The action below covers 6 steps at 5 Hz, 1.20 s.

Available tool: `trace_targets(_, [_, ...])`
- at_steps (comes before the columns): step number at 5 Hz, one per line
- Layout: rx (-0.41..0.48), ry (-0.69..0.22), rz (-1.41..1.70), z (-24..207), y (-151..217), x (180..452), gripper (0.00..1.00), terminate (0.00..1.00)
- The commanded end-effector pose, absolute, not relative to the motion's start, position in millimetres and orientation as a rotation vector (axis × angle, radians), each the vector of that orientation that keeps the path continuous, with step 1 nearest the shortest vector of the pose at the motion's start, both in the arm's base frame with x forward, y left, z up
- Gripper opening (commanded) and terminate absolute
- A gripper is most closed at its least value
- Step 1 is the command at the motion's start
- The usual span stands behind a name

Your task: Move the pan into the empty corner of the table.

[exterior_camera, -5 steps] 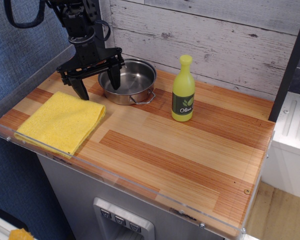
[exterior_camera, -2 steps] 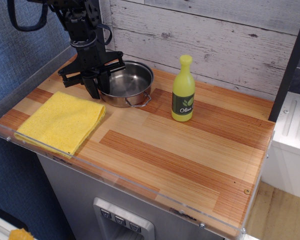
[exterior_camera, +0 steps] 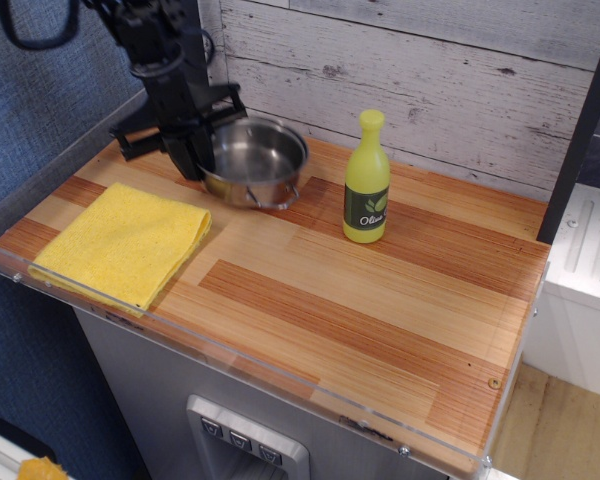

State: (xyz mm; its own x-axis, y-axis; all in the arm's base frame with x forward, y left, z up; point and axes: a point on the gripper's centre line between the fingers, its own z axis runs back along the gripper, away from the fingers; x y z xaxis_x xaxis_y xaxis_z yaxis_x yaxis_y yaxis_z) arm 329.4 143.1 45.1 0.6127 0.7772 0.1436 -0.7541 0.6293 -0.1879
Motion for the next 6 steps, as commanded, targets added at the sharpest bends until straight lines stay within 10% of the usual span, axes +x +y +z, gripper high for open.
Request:
trace_targets(1, [-0.126,-0.326,0.914,92,156,321,0.00,0.00])
trace_targets(6, [-0.180,-0.275,1.163,113,98,222,0.00,0.00])
